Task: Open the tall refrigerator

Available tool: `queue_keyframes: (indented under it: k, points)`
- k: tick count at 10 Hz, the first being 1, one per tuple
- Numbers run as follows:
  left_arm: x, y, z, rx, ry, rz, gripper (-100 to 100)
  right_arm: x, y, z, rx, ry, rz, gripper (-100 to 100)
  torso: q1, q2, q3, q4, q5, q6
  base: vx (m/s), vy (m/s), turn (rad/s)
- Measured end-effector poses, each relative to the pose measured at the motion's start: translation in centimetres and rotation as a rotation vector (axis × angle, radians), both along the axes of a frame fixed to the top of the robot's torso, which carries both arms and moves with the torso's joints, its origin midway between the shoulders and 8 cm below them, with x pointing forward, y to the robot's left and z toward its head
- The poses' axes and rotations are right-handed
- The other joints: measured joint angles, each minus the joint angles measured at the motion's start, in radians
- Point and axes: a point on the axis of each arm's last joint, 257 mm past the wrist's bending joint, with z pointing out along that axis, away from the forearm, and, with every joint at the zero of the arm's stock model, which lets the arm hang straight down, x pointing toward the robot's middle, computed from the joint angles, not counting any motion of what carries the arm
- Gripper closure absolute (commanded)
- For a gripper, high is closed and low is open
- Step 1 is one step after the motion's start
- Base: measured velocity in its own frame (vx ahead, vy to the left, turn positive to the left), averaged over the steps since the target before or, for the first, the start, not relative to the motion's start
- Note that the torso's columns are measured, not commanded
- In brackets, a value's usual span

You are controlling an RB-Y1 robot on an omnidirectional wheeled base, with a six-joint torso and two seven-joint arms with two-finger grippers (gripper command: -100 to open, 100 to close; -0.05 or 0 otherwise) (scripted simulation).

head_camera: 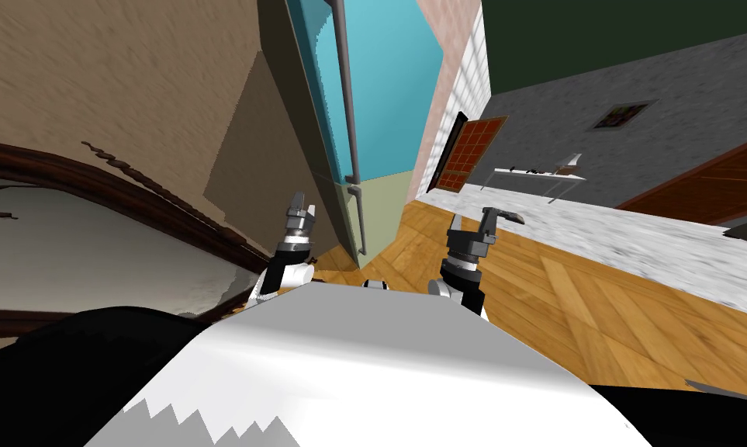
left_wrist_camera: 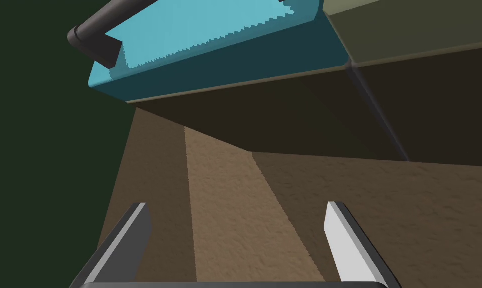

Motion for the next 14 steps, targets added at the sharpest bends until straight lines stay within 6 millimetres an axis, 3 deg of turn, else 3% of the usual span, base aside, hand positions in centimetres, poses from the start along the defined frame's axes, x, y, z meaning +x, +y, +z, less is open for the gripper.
queue_keyframes:
  k: [14]
  points:
    - [4.1, 1.9, -4.0, 0.047, 0.273, 0.088, -100, 0.0, 0.0, 0.0, 0.000, 0.000, 0.000, 0, -0.001, 0.000, 0.000, 0.000, 0.000, 0.000, 0.028, -0.051, -0.005]
